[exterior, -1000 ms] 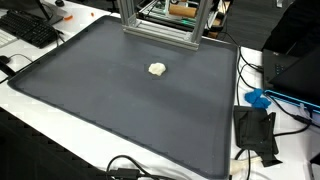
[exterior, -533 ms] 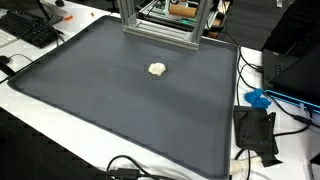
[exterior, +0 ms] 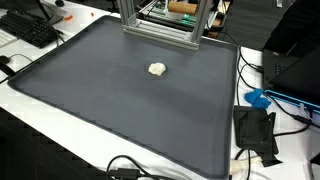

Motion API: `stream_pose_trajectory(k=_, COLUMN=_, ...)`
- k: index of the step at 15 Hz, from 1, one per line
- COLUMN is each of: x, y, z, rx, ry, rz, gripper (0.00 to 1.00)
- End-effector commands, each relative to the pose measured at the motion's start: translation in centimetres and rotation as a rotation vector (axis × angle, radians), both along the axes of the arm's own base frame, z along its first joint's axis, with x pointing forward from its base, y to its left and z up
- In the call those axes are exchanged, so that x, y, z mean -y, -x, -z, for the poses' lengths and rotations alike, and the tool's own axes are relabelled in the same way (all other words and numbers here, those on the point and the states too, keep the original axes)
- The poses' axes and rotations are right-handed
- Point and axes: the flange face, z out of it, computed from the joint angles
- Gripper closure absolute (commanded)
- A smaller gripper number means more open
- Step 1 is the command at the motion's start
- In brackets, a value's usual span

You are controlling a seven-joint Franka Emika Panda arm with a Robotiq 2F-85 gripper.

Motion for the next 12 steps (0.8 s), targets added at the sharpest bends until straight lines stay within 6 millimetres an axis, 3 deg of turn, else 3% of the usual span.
stream_pose_trajectory(k=1, x=0.3, y=-1.0, z=-2.8, rx=0.086, ry=-0.044, rz=-0.001, gripper=0.78)
stream_pose_trajectory(k=4, x=-0.7, y=-2.7, z=-4.3, rx=0.167, ry=-0.07, rz=-0.004, gripper=0.78)
stream_pose_trajectory(k=8, x=-3.0, y=-5.5, z=-4.4, rx=0.247, ry=-0.093, rz=-0.03, gripper=0.78)
stream_pose_trajectory(k=9, x=-1.6, y=-3.9, z=-4.3, rx=0.228, ry=-0.073, rz=-0.015, gripper=0.53)
stream_pose_trajectory(k=12, x=-2.6, y=-5.3, z=-3.8, rx=0.233, ry=-0.077, rz=-0.027, gripper=0.53)
